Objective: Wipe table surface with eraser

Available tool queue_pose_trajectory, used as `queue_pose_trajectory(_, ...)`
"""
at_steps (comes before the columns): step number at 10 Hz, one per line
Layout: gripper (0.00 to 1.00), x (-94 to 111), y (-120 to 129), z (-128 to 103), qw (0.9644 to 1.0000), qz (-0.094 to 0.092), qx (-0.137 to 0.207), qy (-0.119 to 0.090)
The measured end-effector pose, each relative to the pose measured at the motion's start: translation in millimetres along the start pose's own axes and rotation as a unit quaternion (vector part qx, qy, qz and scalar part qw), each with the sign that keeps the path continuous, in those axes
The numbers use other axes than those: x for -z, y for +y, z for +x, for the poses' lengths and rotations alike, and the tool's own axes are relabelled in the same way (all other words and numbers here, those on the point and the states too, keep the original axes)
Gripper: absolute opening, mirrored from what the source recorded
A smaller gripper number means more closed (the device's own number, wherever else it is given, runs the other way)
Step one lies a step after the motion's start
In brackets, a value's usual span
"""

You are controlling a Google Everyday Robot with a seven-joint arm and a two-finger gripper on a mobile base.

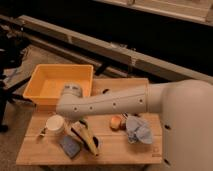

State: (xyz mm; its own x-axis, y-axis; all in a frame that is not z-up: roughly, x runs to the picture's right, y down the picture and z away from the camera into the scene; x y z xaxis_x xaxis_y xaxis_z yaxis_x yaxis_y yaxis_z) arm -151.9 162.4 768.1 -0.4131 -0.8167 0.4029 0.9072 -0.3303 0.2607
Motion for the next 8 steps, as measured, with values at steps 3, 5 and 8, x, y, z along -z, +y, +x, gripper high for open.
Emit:
queue_pose_trajectory(3,0.65,-16.2,4.0,-15.5,0.9993,-0.006,0.027,-0.024)
queue_pose_trajectory(5,0.65,-22.5,-1.5,-22.5,0.9985,-0.006,0.044,-0.034)
queue_pose_trajectory(8,0.65,-31.4,-1.8,-28.1,0.9974,-0.013,0.055,-0.044)
